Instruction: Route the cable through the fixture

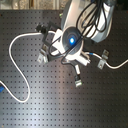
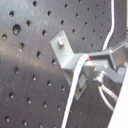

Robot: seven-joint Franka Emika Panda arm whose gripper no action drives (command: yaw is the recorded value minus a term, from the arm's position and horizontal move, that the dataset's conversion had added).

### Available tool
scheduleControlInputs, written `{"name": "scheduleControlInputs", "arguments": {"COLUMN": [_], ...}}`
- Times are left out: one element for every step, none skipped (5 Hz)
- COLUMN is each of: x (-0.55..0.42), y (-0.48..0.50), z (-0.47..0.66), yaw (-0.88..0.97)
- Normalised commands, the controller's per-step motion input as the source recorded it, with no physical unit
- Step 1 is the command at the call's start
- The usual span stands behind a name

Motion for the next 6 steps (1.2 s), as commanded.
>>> {"name": "scheduleControlInputs", "arguments": {"x": [-0.278,-0.365,-0.148,-0.019,-0.142,-0.263], "y": [-0.013,0.2,0.085,-0.095,-0.131,-0.153], "z": [-0.24,-0.23,-0.17,-0.12,0.0,0.0], "yaw": [0.46,0.48,0.66,0.76,0.62,0.44]}}
